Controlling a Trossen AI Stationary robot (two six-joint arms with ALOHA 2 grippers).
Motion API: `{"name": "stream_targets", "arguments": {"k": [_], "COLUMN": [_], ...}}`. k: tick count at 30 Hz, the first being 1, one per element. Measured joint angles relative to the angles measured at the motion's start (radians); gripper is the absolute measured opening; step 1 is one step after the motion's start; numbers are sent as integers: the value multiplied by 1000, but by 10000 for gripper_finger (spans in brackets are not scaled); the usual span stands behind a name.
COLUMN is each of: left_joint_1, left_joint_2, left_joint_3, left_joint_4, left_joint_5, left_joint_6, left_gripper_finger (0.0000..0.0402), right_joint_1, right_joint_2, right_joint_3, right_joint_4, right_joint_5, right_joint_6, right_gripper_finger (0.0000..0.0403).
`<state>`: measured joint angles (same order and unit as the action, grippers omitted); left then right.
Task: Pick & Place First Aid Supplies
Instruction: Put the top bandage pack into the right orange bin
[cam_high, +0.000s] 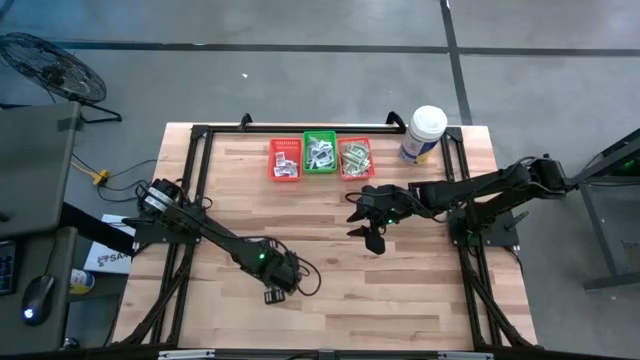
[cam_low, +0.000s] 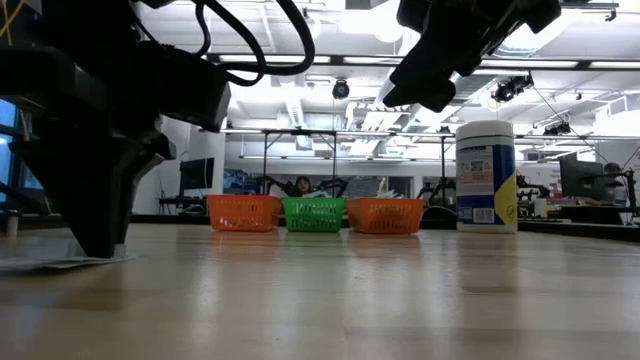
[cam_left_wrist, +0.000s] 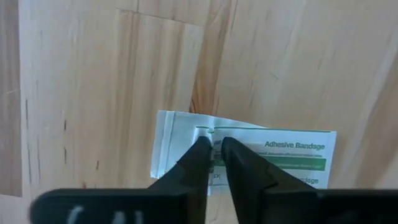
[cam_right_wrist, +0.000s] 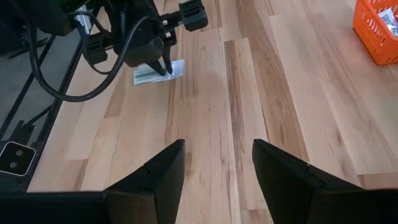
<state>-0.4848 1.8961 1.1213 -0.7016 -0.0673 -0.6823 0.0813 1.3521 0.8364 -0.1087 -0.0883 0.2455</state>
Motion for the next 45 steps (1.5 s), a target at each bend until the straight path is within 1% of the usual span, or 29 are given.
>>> {"name": "stream_targets", "arguments": {"k": [3,5,8,11,13,17,22,30,34,36,40,45], "left_joint_1": [0,0,0,-1,-1,0,0,0,0,0,17,63], "left_joint_2": [-4,-9,-20,-24,-25,-24,-26,-27,-27,-28,-29,-30], "left_joint_3": [-1,-2,17,50,73,124,177,266,309,330,379,437], "left_joint_4": [1,1,-26,-88,-142,-198,-223,-280,-282,-282,-301,-294], "left_joint_5": [2,2,-18,-47,-51,-51,-66,-171,-202,-240,-362,-544], "left_joint_6": [0,0,-2,1,21,29,51,61,77,79,84,95], "left_gripper_finger": [18,6,7,4,2,1,1,0,0,0,0,0], "right_joint_1": [0,0,0,0,0,0,0,0,-1,-2,-3,-3], "right_joint_2": [0,0,0,0,0,0,0,0,0,0,0,0], "right_joint_3": [0,0,0,0,0,0,0,0,0,0,0,0], "right_joint_4": [-7,-10,-17,-22,-23,-23,-24,-49,-52,-53,-52,-45], "right_joint_5": [0,0,-1,-1,-1,-1,-1,9,11,11,9,-23], "right_joint_6": [0,0,0,0,0,0,0,27,27,26,27,35], "right_gripper_finger": [181,181,181,181,181,181,181,181,181,181,181,181]}}
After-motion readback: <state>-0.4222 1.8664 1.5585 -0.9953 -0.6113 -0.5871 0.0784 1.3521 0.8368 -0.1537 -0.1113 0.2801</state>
